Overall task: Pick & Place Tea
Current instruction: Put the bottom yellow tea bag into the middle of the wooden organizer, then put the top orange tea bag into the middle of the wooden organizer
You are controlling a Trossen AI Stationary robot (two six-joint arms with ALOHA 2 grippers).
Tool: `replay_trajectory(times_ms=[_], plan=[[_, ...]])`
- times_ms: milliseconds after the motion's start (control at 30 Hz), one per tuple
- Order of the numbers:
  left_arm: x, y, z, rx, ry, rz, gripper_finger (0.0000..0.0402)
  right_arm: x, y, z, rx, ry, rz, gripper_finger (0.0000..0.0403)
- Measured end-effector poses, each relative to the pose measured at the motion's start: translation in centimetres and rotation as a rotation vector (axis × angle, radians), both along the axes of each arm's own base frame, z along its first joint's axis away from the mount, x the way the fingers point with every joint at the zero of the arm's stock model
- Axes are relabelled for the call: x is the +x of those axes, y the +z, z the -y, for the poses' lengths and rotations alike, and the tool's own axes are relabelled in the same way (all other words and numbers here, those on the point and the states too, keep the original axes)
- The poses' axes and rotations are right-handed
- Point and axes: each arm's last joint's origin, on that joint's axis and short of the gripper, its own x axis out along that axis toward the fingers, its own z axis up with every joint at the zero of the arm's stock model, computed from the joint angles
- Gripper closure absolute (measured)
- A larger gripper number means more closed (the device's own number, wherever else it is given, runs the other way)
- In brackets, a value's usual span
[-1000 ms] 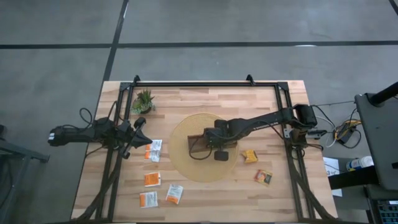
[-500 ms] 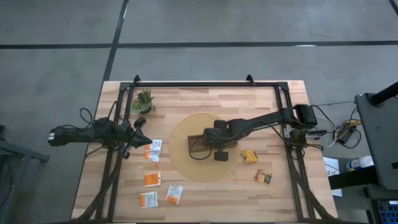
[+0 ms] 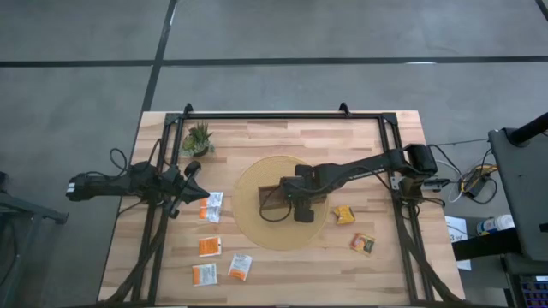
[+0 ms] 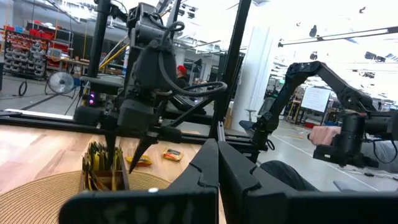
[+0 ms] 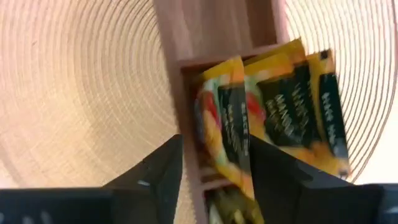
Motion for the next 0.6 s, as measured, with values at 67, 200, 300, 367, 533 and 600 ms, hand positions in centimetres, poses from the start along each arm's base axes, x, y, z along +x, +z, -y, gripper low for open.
replay_trajectory(times_ms=[67, 200, 300, 367, 533, 600], plan=[[0.0, 0.0, 0.0, 0.0, 0.0, 0.0, 0.0402, -0.3, 0.4, -0.4, 0.002, -0.003, -0.023, 0.0224], [0.0, 0.0, 0.0, 0.0, 0.0, 0.0, 0.0402, -1.0, 1.3, -1.3, 0.016, -0.054, -0.075, 0.0215], [0.0, 0.0, 0.0, 0.0, 0.0, 0.0, 0.0402, -1.4, 2.0, -2.0, 0.02, -0.079, -0.106, 0.0216], [0.0, 0.0, 0.0, 0.0, 0.0, 0.0, 0.0402, -1.6, 2.6, -2.7, 0.023, -0.078, -0.108, 0.0219], [0.0, 0.0, 0.0, 0.0, 0.0, 0.0, 0.0402, -2.5, 4.4, -4.9, 0.048, -0.083, -0.046, 0.0228], [0.0, 0.0, 0.0, 0.0, 0.0, 0.001, 0.0402, -3.0, 4.9, -6.1, 0.049, -0.085, -0.028, 0.0231]])
